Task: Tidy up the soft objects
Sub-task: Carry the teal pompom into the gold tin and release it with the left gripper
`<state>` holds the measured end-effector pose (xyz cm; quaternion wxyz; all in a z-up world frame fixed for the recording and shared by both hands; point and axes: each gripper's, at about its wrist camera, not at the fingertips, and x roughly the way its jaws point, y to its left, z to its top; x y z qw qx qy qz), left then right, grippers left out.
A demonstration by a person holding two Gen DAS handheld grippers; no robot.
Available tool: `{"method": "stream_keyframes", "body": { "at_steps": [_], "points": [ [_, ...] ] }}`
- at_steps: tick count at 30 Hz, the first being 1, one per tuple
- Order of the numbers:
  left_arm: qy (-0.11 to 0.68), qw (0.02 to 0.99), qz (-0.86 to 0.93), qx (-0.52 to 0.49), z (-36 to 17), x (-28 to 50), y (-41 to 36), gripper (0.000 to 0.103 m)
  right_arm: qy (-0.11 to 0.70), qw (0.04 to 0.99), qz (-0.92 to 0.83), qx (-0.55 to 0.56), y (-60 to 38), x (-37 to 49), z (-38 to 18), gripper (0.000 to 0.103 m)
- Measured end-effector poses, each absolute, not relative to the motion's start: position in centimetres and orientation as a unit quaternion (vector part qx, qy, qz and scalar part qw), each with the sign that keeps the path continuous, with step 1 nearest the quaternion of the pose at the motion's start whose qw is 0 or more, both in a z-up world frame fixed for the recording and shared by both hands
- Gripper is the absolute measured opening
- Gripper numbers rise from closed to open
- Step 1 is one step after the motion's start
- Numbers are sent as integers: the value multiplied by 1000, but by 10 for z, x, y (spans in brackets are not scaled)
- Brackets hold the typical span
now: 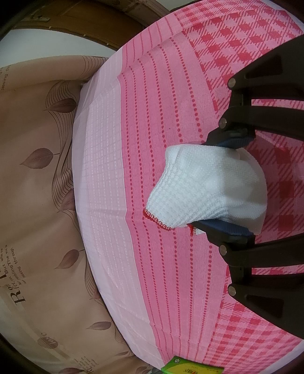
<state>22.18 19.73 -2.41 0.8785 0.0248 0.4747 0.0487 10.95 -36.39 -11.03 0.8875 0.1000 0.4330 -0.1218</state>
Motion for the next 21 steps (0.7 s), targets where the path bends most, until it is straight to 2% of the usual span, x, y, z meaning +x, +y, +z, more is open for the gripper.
{"method": "stream_keyframes", "body": {
  "at_steps": [4,11,21],
  "points": [
    [486,872,54,15,-34,230,205,29,433,888,-122,100,-364,109,-110,49],
    [491,869,58,20,-45,237,210,39,433,887,-123,99,-364,109,-110,49],
    [486,871,66,38,-44,232,207,47,433,887,-124,99,-365,108,-110,50]
  ]
}}
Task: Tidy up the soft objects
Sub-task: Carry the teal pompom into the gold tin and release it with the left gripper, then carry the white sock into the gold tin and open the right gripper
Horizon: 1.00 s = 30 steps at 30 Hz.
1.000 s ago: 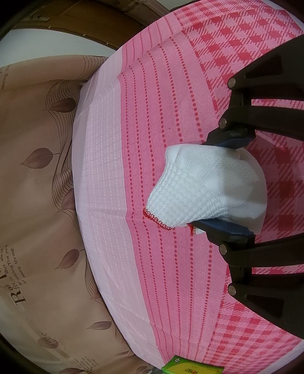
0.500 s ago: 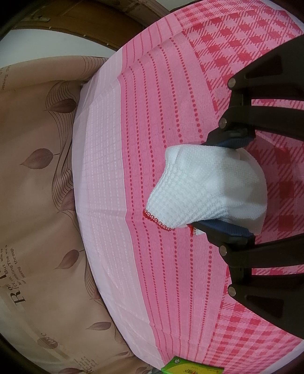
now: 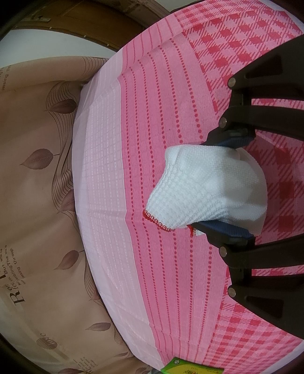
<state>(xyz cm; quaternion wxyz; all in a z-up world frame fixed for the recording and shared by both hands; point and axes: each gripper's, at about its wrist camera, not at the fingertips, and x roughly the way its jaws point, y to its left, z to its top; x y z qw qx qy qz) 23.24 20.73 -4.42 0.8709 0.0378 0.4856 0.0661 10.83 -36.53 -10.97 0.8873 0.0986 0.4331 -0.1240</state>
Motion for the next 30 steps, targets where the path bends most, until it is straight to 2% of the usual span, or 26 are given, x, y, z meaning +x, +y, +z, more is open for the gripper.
{"method": "stream_keyframes", "body": {
  "at_steps": [13,25,30],
  "points": [
    [464,883,48,54,-24,203,202,50,434,887,-126,97,-366,108,-110,51],
    [415,905,33,85,5,138,198,50,435,887,-127,93,-365,108,-109,51],
    [402,910,43,90,14,107,215,55,435,886,-128,94,-366,107,-109,51]
  ]
}}
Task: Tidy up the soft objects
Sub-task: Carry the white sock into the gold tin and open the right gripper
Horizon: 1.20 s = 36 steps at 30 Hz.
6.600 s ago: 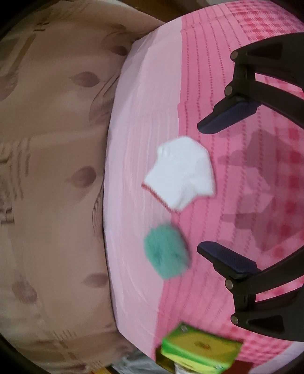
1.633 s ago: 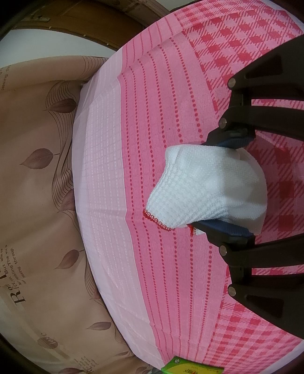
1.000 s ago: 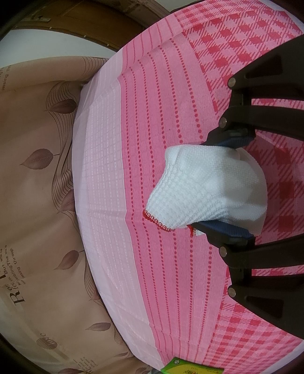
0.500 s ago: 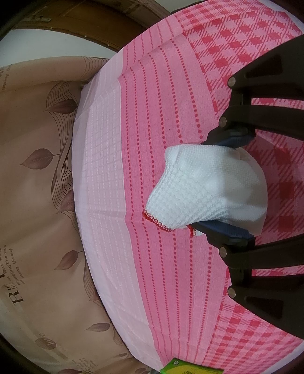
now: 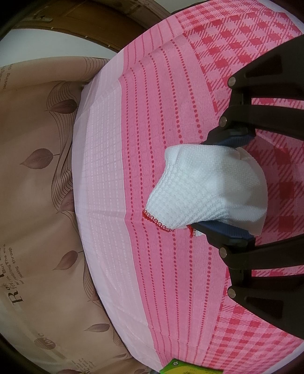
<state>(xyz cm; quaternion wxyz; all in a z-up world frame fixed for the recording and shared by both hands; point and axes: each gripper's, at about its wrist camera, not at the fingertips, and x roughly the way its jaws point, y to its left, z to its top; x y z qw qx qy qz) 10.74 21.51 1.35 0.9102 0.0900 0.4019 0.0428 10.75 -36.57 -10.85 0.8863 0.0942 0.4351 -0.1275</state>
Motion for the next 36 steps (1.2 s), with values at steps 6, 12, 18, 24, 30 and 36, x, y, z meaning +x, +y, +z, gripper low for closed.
{"method": "stream_keyframes", "body": {
  "at_steps": [6,12,18,24,30,36],
  "points": [
    [400,910,78,74,12,83,243,57,434,886,-132,91,-363,109,-106,53],
    [402,910,95,40,2,72,261,58,435,886,-130,96,-353,106,-102,50],
    [404,907,114,38,-9,71,266,58,431,892,-105,82,-318,105,-87,48],
    [394,911,117,32,-7,67,269,58,411,909,-40,64,-260,107,-52,48],
    [397,910,120,6,-9,67,281,58,392,918,53,22,-172,111,-19,48],
    [394,911,124,-12,-8,67,289,58,385,911,149,-5,-82,117,-5,48]
  ]
}}
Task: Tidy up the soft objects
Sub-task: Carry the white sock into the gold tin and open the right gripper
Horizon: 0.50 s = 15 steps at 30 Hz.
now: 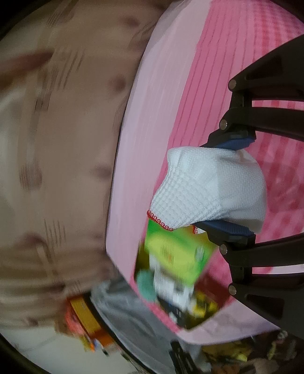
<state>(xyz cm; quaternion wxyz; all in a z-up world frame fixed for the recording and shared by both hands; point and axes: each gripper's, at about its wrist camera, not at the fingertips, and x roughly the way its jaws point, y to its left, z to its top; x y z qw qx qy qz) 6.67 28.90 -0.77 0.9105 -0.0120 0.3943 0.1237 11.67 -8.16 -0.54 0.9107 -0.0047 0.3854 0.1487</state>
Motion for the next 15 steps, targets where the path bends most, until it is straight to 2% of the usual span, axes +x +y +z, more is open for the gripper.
{"method": "stream_keyframes", "body": {
  "at_steps": [15],
  "points": [
    [383,915,123,-29,-4,62,295,59,390,877,277,-51,92,142,-11,48]
  ]
}}
